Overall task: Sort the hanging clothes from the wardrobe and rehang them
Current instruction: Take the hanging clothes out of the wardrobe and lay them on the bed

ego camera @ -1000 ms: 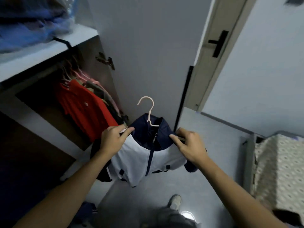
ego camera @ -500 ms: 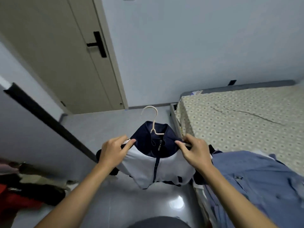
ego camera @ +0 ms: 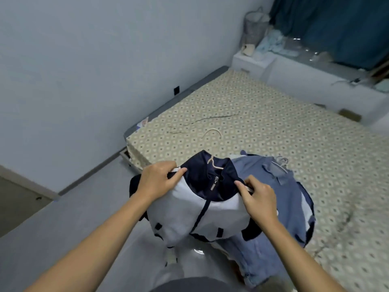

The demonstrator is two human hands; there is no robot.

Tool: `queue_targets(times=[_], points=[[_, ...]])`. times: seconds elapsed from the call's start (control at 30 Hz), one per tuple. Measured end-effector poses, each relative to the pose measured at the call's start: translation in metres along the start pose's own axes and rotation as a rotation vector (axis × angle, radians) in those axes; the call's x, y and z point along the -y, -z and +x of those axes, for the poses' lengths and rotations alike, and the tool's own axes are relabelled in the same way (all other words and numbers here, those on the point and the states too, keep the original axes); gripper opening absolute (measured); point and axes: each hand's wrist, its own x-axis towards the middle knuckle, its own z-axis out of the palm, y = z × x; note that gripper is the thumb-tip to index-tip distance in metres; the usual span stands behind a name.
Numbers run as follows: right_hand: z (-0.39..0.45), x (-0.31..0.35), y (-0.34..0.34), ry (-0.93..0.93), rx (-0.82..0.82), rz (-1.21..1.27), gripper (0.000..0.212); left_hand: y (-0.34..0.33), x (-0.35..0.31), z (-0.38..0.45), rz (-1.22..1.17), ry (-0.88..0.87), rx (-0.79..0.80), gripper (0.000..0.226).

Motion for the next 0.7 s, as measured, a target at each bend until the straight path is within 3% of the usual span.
queue_targets(times=[0.23,0.47,0.57,0.7], points=[[0.022,-0.057,0.05,-0.267,-0.18,-0.144,0.038,-0.096,-0.053,0.121,-0.136,-0.26,0.22,0.051],[0.043,-0.134,0.085,-0.539,-0.255,-0.181,0.037,-0.181,-0.128,0.201,-0.21,-0.421,0.41,0.041],[0.061,-0.186,0.095,-0.614,-0.273,-0.169,0.039,-0.231,-0.158,0.232,-0.15,-0.489,0.463,0.05],[0.096,-0.26,0.093,-0.722,-0.198,-0.074,0.041,-0.304,-0.186,0.259,-0.036,-0.492,0.5,0.04]])
